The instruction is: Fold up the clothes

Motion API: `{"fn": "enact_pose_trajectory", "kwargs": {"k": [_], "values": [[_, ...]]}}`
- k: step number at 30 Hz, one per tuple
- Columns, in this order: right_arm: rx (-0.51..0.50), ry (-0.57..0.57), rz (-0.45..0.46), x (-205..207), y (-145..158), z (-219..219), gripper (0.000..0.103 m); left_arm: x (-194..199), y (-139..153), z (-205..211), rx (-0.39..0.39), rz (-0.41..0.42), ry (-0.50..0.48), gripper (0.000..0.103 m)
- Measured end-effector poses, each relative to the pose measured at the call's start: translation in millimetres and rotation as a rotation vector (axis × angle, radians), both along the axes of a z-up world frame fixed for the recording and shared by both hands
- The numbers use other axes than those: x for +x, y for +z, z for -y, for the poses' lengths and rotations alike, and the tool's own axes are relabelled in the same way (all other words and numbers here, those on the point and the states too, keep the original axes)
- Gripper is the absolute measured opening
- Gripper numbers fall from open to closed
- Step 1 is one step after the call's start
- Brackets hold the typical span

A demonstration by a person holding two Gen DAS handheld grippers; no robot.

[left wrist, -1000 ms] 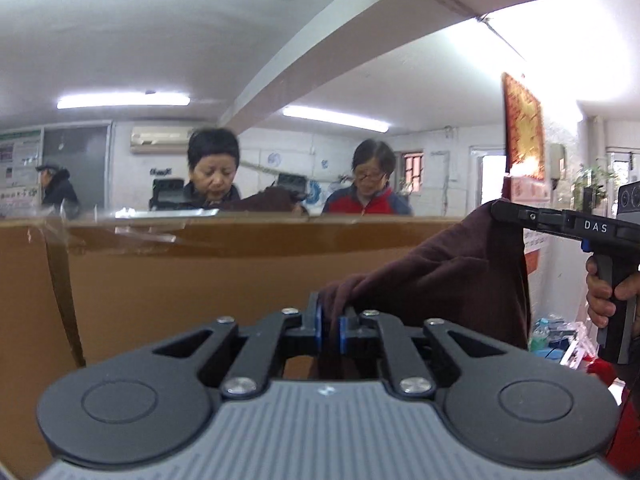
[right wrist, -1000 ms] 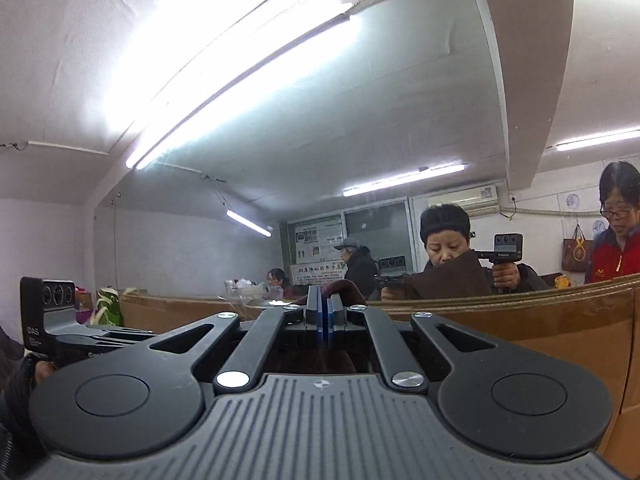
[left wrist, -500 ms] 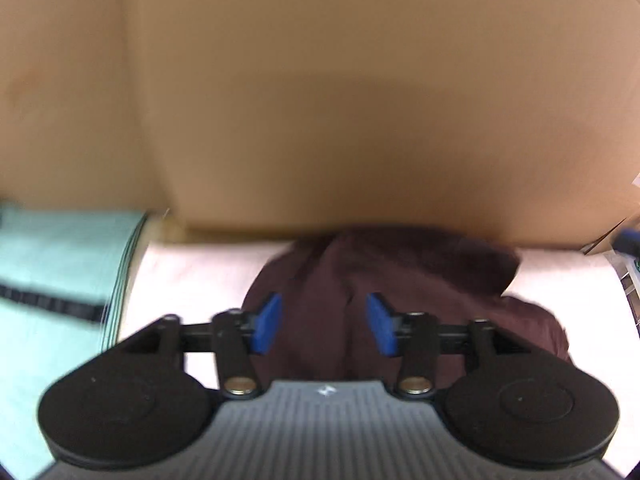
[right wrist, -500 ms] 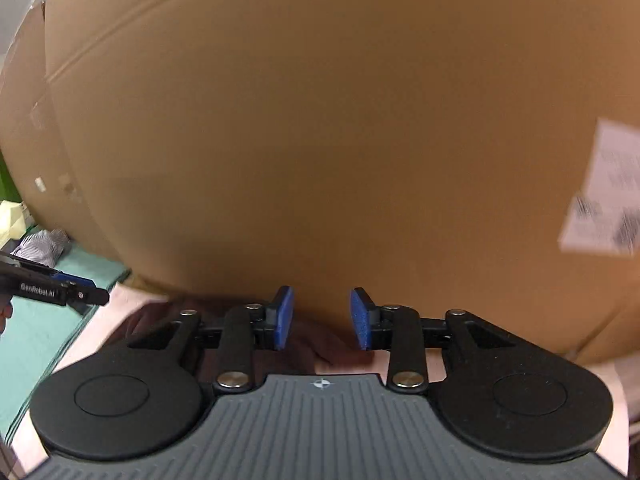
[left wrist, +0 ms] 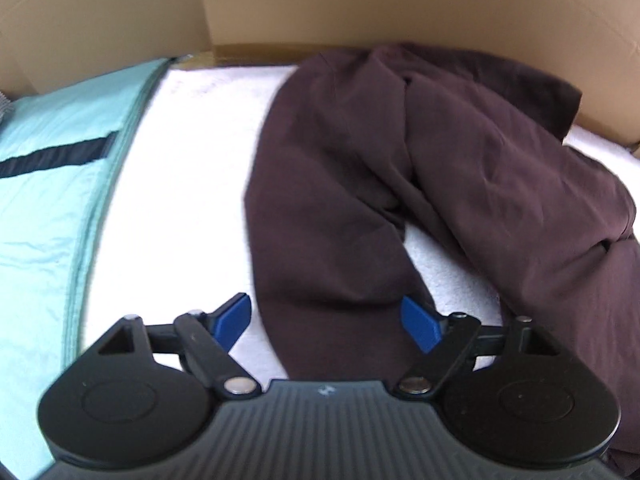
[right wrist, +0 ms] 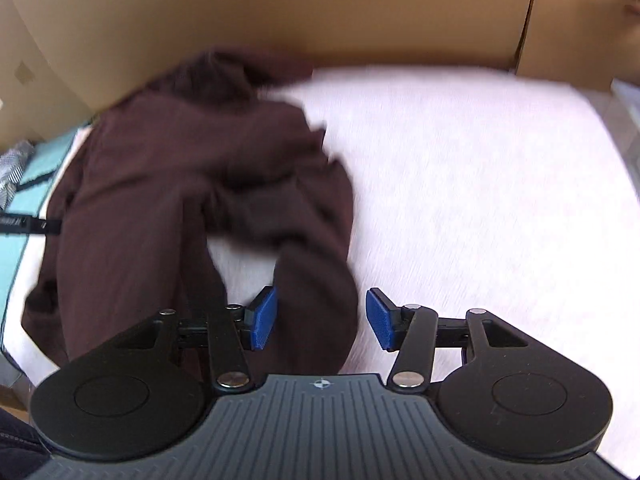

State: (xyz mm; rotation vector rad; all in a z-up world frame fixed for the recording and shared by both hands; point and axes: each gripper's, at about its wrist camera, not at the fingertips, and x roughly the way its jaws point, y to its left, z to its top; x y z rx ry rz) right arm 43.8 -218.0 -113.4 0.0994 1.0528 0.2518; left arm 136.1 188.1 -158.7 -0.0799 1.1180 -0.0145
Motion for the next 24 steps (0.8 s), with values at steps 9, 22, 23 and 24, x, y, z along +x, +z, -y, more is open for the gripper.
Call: {"fn": "enact_pose_trajectory", "kwargs": {"k": [9, 22, 23, 24], "values": [[-0.018, -0.074, 0.070, 1.0, 24.9, 4.1, 0.004, -12.1, 41.1, -34.2, 0.009, 0.118, 0.058, 0.002], [-0.426, -0.320, 0.426, 70.4, 135.2, 103.4, 0.003, 9.4, 91.9, -115.0, 0.152, 0.197, 0.144, 0.010], [-0.461, -0.324, 0.399, 79.1, 125.8, 105.4, 0.004, 17.7, 85.0, -114.1, 0.181, 0.171, 0.138, 0.009], [-0.493, -0.308, 0.315, 83.7, 112.5, 106.8, 0.007, 20.1, 75.9, -114.8, 0.190, 0.125, 0.115, 0.010]]}}
